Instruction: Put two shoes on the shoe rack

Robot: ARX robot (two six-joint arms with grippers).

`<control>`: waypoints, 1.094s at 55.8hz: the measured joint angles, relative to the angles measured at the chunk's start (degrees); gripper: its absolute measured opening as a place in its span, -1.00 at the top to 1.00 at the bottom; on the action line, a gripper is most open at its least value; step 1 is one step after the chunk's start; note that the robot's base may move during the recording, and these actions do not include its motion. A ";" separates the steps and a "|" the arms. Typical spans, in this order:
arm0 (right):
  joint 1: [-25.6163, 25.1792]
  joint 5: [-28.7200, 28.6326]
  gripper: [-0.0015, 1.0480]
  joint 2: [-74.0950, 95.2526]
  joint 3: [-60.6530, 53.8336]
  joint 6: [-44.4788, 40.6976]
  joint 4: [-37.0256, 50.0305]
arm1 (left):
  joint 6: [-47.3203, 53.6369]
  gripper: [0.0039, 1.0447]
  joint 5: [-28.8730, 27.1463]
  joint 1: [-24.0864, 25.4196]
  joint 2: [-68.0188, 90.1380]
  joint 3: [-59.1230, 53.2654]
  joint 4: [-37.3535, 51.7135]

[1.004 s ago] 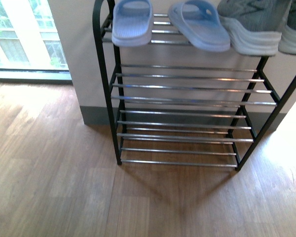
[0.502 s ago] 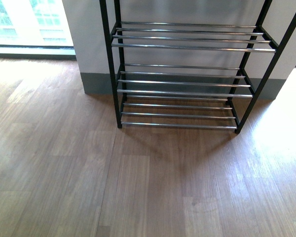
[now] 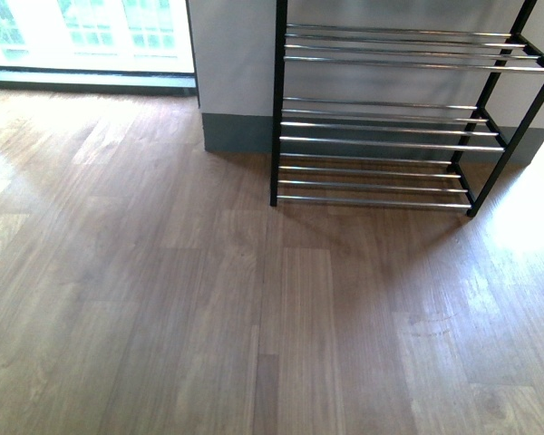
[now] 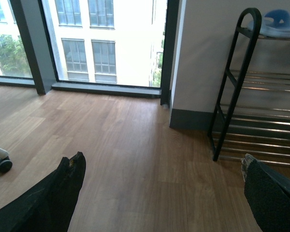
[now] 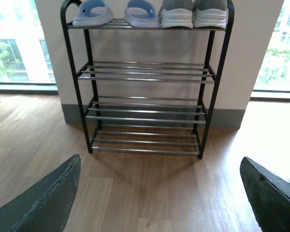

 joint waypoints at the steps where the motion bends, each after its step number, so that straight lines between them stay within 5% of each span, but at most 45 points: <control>1: 0.00 -0.02 -0.82 0.00 0.00 0.00 0.00 | 0.00 -0.83 -0.02 0.00 0.00 0.00 0.00; 61: 0.00 0.24 -0.82 -0.04 0.00 0.04 -0.04 | 0.02 -0.83 0.28 0.00 -0.02 0.02 0.00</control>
